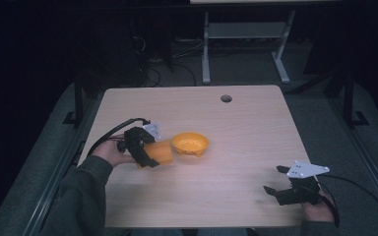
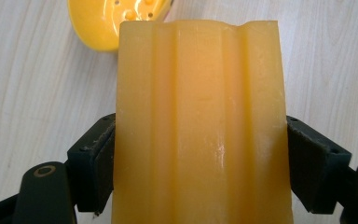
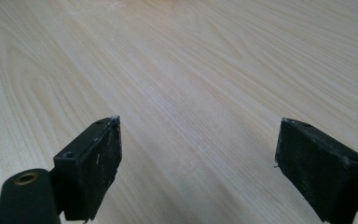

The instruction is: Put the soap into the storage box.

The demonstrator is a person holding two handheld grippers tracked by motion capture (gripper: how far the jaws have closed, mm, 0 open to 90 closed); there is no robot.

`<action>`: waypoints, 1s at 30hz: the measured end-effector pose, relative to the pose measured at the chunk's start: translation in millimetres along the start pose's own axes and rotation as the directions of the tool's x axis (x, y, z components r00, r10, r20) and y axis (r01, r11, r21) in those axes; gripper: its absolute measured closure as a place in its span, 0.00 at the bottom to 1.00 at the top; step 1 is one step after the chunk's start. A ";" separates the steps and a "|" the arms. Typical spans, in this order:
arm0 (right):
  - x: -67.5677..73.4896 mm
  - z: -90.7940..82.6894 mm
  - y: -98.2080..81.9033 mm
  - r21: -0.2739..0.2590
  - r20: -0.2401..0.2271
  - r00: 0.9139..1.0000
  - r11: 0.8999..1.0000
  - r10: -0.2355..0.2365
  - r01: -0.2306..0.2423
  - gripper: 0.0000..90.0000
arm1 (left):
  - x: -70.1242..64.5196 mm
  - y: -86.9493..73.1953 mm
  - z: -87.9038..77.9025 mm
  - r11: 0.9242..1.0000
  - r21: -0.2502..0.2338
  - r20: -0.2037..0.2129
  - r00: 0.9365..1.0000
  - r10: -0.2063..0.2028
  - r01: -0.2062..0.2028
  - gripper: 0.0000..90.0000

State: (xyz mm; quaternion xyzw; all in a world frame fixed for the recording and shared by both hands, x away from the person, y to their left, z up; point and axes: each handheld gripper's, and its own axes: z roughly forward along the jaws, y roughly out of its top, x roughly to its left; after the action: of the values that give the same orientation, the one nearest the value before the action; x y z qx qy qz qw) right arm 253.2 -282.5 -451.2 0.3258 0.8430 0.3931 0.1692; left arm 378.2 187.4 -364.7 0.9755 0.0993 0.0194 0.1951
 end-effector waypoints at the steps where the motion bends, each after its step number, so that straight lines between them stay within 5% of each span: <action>1: -0.1 -0.1 0.0 0.000 0.000 1.000 1.000 -0.001 0.001 0.15 | 2.0 4.6 0.0 1.000 0.002 0.000 1.000 0.009 -0.009 0.23; 30: -3.1 -1.9 -2.2 -0.011 -0.011 1.000 1.000 -0.002 0.002 0.15 | 28.1 61.1 12.7 0.997 -0.003 0.022 0.997 0.077 -0.077 0.23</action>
State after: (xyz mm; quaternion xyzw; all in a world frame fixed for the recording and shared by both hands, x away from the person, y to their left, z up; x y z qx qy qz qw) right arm 253.5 -286.6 -451.6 0.3219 0.8422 0.3992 0.1669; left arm 418.1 133.1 -352.9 0.9786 0.0596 0.0163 0.1962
